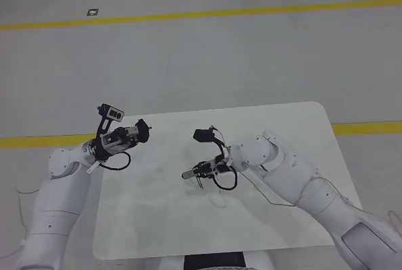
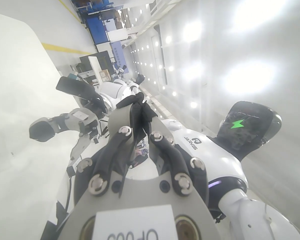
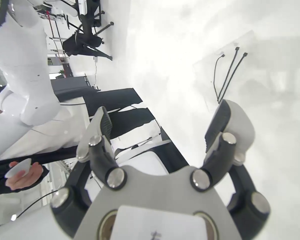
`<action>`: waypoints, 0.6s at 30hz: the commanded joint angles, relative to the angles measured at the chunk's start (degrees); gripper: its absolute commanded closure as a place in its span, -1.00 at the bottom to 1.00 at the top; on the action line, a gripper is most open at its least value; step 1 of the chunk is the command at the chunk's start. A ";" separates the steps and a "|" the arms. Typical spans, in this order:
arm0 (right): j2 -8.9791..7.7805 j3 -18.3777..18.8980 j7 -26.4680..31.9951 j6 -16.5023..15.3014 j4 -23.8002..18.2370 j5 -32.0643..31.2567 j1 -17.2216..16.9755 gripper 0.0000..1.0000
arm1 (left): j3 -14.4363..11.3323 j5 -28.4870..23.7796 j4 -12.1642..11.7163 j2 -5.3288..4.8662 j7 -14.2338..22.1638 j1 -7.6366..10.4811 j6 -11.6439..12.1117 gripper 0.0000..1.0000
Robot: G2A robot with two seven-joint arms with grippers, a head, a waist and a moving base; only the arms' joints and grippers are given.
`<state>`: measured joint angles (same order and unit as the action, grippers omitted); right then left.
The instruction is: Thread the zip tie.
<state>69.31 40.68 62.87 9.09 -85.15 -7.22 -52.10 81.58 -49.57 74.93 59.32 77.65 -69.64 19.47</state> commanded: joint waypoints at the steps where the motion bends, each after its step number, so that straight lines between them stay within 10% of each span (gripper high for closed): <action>1: -0.01 0.09 -0.10 -0.03 -0.02 0.08 -0.03 -1.00 | -0.29 0.47 1.08 0.05 -1.69 -0.23 -0.17 1.00; 18: 0.74 -3.37 -1.55 2.16 -0.51 -4.98 0.47 -1.00 | 0.02 1.09 2.91 0.82 -3.78 -1.89 0.01 1.00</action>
<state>69.74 38.63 61.42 9.96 -85.49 -10.26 -52.23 81.60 -48.47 77.84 60.15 73.88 -71.54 19.48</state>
